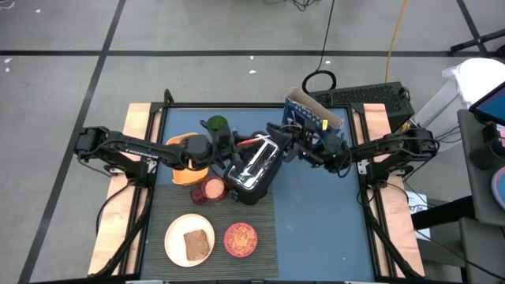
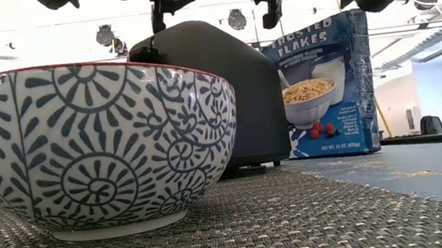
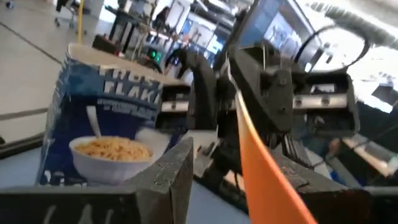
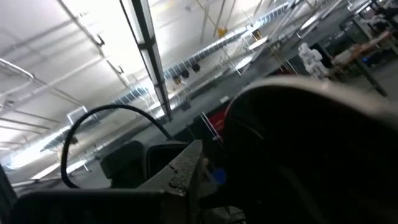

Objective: Arrange a breakfast setting
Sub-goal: Put the orange fork to the gray tablemat to the right of the red bowl

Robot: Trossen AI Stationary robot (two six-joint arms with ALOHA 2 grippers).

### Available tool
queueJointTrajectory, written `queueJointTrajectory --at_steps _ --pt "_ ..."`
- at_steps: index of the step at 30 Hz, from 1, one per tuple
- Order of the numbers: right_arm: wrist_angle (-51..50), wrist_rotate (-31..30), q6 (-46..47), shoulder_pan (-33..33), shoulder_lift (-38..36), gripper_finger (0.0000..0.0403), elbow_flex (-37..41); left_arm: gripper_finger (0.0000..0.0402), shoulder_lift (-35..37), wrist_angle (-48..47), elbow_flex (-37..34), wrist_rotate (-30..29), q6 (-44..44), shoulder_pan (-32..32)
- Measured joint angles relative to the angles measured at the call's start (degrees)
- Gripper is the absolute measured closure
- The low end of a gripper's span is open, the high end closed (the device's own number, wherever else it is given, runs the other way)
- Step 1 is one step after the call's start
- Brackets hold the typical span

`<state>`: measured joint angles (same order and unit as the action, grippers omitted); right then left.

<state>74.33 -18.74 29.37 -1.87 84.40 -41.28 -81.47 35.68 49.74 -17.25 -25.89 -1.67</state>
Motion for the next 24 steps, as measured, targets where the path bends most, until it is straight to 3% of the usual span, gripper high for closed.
queueJointTrajectory --at_steps 6,15,24 --pt "-11.2 -0.5 -0.1 0.0 -5.5 0.0313 0.0 0.0259 0.0 -5.1 0.0 3.4 0.4 0.0" --pt "-36.4 -0.2 0.1 0.0 -18.5 0.0313 0.0 0.0259 0.0 -9.2 0.0 3.9 0.3 0.0" --pt "-57.2 10.1 9.8 0.0 -29.2 0.0313 0.0 0.0258 0.0 -9.2 0.0 7.3 0.1 -0.2"
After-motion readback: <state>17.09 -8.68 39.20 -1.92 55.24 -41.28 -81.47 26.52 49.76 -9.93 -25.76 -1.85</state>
